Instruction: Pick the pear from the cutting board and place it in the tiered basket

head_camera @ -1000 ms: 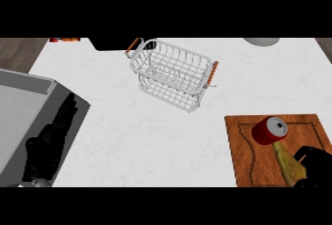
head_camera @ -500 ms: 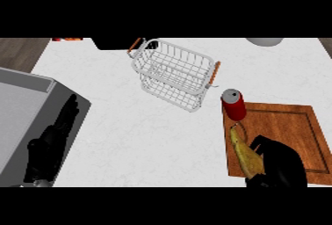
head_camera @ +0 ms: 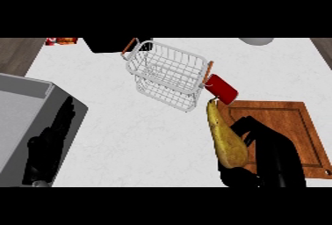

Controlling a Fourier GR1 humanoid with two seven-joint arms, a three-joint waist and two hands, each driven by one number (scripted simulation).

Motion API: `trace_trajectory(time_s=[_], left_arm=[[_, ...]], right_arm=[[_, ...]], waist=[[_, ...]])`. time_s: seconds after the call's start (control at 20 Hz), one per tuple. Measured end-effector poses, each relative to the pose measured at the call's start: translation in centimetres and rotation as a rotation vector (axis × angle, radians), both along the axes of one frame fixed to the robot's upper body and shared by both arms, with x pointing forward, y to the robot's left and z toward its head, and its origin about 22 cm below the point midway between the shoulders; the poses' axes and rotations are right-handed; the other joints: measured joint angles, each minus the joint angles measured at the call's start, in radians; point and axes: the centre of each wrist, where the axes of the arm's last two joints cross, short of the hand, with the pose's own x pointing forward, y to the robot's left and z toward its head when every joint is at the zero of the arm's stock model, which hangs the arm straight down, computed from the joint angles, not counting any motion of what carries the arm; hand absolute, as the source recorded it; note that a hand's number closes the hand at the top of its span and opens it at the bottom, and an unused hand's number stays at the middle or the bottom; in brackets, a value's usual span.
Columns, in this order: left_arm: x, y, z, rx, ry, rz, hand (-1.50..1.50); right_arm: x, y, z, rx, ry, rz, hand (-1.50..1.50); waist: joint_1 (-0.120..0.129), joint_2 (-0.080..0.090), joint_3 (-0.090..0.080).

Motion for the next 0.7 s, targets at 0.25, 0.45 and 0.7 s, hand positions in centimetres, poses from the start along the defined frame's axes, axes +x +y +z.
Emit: trace_trajectory(time_s=[0.25,0.45,0.7], left_arm=[[0.0,0.1,0.1,-0.005,-0.001,0.004,0.0],[0.1,0.1,0.1,-0.006,-0.007,-0.003,0.0],[0.0,-0.2,0.2,-0.009,-0.007,-0.009,0.0]], right_arm=[[-1.3,0.3,4.5,-0.013,-0.208,0.024,1.5],[-2.0,0.4,6.7,-0.035,-0.298,0.037,1.5],[-1.6,0.8,8.5,-0.04,-0.359,0.027,1.5]], waist=[[-0.005,-0.002,-0.003],[-0.002,0.001,-0.004],[0.006,0.004,-0.004]])
